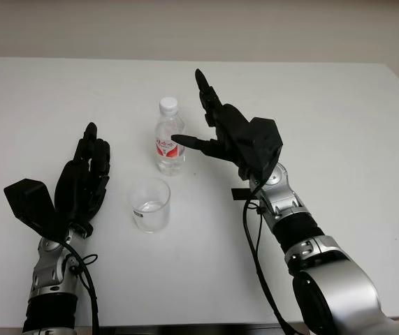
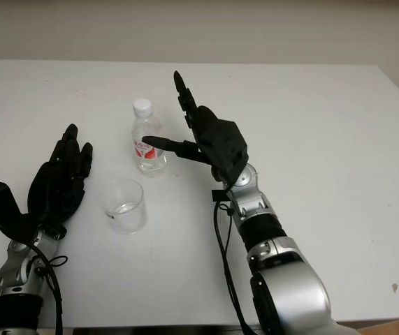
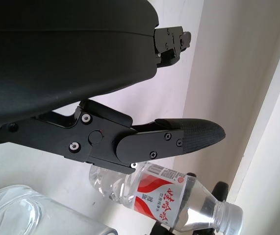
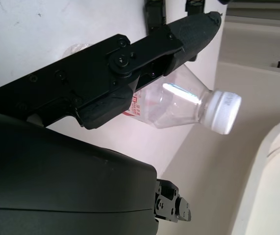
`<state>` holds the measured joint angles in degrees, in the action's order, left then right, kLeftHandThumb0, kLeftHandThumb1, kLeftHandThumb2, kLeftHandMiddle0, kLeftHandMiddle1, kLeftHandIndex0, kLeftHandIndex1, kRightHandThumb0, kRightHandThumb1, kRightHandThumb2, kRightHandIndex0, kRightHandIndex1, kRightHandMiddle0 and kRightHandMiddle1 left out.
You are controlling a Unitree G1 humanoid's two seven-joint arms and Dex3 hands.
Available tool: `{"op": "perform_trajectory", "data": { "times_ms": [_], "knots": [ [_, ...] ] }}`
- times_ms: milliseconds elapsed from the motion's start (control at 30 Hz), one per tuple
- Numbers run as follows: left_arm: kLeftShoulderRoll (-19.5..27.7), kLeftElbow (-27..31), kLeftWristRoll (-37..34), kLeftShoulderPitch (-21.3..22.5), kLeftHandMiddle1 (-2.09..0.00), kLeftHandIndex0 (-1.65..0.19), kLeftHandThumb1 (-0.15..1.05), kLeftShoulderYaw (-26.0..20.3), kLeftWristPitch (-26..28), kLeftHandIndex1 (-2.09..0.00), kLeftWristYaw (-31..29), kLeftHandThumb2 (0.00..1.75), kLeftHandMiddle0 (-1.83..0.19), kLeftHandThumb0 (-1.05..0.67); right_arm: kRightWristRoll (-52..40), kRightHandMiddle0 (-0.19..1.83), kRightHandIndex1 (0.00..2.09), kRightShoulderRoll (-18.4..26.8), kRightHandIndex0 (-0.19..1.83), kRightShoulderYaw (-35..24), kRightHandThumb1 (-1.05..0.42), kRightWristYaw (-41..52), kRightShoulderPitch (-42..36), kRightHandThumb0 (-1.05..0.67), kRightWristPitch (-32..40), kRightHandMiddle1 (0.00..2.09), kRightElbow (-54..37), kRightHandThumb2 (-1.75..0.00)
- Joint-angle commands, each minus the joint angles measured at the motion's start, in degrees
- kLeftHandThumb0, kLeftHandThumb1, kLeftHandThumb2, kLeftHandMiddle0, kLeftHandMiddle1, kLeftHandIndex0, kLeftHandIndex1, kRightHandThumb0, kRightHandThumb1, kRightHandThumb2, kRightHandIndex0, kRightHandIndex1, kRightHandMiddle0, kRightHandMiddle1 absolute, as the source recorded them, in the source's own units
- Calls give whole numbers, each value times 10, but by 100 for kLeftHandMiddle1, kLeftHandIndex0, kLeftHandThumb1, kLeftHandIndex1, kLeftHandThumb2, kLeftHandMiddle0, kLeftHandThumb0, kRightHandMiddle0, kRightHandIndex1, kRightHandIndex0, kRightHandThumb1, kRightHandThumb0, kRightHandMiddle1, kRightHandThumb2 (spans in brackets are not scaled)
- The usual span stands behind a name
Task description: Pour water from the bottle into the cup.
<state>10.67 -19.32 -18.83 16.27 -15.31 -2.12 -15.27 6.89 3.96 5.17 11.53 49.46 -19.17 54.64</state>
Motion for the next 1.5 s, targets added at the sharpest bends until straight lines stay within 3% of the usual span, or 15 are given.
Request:
{"op": "perform_trajectory", "data": {
  "times_ms": [0, 633, 733, 800, 867, 900, 1000, 1067, 1167, 1300, 1467],
  "knots": [
    [-2, 1, 1, 3, -6, 9, 105, -1, -3, -6, 2, 49, 11, -73, 6, -19, 0, -8, -19, 5, -91, -5, 22, -102, -12, 0, 22, -6],
    [-11, 4, 0, -4, -5, 11, 105, 0, -8, -5, 5, 47, 12, -74, 48, -19, 0, -62, -19, 21, -90, -51, 84, -100, -9, 0, 160, -6],
    [-13, 7, -2, -8, -5, 12, 105, 0, -10, -5, 2, 47, 12, -73, 43, -18, 2, -72, -15, 10, -89, -68, 90, -90, -5, 1, 173, -5],
    [-14, 12, -4, -12, -6, 12, 105, -2, -7, -5, 6, 46, 12, -73, 33, -5, 10, -83, -1, -3, -88, -91, 97, -81, 10, 8, 182, -5],
    [-16, 18, -5, -16, -6, 12, 105, -3, -4, -5, 8, 45, 11, -74, 21, 18, 27, -90, 23, -16, -87, -97, 105, -70, 33, 24, 189, -5],
    [-16, 20, -6, -17, -6, 12, 105, -3, -4, -5, 8, 45, 11, -74, 20, 17, 40, -91, 23, -18, -86, -97, 108, -68, 39, 37, 190, -5],
    [-19, 25, -3, -21, -6, 12, 105, -3, -7, -5, 12, 44, 11, -74, 20, 11, 107, -93, 25, -20, -88, -92, 115, -62, 52, 110, 194, -5],
    [-20, 27, -3, -23, -6, 11, 105, -2, -8, -5, 13, 44, 11, -74, 26, 12, 151, -94, 26, -15, -91, -88, 117, -60, 56, 147, 196, -6],
    [-19, 27, -4, -25, -6, 11, 105, -4, -8, -5, 14, 44, 10, -74, 54, 29, 194, -89, 48, 9, -97, -99, 114, -59, 49, 188, 197, -7],
    [-16, 22, -4, -23, -6, 11, 105, -6, -8, -5, 11, 43, 11, -74, 90, 74, 208, -80, 97, 34, -104, -130, 107, -56, 33, 208, 199, -20],
    [-15, 18, -7, -18, -6, 10, 105, -7, -6, -6, 9, 43, 10, -74, 100, 105, 209, -74, 121, 39, -105, -144, 106, -47, 34, 209, 200, -37]
  ]
}}
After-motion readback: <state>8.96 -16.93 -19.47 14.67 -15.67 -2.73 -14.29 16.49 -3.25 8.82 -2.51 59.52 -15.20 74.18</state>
